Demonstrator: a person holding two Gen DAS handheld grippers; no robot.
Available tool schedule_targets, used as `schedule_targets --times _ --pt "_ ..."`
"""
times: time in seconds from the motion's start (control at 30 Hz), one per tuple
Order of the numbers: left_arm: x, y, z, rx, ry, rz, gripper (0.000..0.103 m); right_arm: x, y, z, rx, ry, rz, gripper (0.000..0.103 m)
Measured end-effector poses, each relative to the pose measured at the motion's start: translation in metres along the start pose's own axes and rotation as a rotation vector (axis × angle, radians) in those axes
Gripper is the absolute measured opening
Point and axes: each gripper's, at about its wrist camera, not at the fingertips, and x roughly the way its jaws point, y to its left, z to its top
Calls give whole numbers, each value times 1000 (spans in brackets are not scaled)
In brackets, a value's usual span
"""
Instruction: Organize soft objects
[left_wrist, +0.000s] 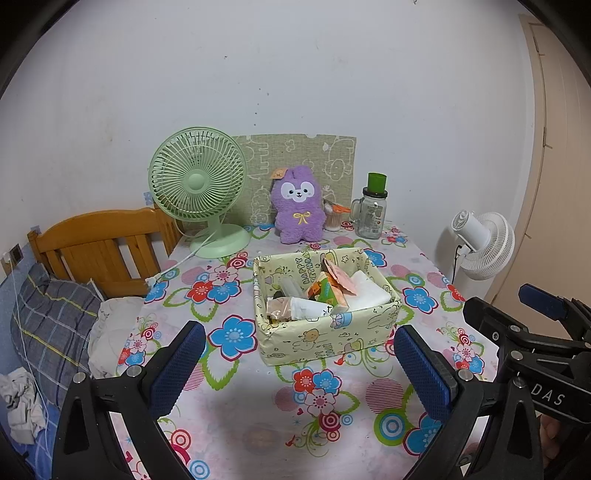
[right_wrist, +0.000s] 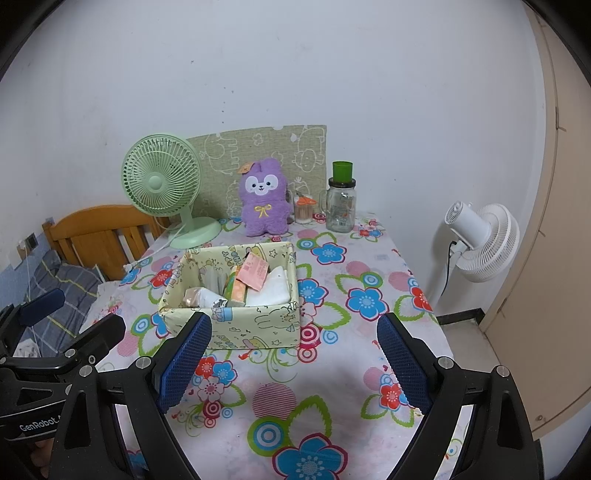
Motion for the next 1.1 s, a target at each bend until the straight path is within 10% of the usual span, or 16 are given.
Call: schedule_targets --times 1.1 --pt "2 -3 0 -5 3 -3 103 0 3 0 -15 -8 -8 93"
